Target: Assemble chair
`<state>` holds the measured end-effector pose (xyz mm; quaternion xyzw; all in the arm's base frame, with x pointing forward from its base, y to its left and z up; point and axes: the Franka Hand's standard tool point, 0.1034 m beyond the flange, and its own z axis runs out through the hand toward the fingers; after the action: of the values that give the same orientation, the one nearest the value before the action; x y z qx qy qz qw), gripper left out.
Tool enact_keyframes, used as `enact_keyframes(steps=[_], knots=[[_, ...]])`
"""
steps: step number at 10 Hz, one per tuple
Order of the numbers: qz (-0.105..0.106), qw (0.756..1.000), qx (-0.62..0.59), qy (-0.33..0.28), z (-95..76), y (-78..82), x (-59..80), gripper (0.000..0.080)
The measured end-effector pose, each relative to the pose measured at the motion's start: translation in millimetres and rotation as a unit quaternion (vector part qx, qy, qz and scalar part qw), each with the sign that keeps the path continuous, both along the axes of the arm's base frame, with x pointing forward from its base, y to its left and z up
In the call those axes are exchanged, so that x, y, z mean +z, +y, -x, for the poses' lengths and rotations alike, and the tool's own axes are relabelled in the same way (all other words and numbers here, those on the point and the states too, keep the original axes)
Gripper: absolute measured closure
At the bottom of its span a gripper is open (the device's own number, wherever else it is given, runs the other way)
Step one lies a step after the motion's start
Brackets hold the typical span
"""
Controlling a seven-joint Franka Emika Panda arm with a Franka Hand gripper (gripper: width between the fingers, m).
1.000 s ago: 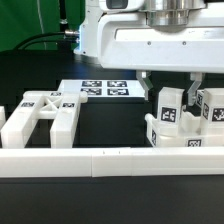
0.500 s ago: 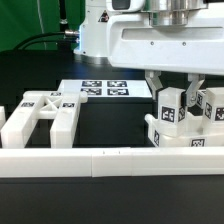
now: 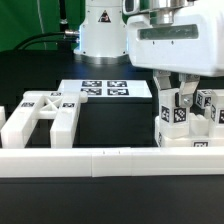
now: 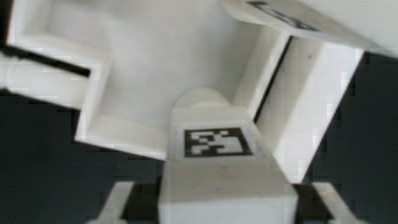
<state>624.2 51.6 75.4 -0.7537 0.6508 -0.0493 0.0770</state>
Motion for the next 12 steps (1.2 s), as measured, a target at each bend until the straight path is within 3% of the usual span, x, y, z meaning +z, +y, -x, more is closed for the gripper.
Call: enact_keyframes(steps=[3,4,5,6,7,8,12], knots=[[-0.016,0.997,-0.076,0.006,-0.4,-0.2,0.1,0.0513],[-0.016,0.997,-0.070,0.006,-0.3,0.4,-0.1,0.0427],[-0.012,0.999,-0.048,0.005,-0.3,0.4,-0.1,0.0427],[-0.009,1.000,-0.029,0.004,-0.4,0.7,0.5,0.0229],[-0.008,1.000,-0.010,0.009,0.5,2.6,0.5,0.0229],[0.001,0.999,0.035,0.005,0.4,1.9,0.1,0.0165],[0.031,0.975,0.218,0.002,2.4,0.3,-0.8,0.0150]])
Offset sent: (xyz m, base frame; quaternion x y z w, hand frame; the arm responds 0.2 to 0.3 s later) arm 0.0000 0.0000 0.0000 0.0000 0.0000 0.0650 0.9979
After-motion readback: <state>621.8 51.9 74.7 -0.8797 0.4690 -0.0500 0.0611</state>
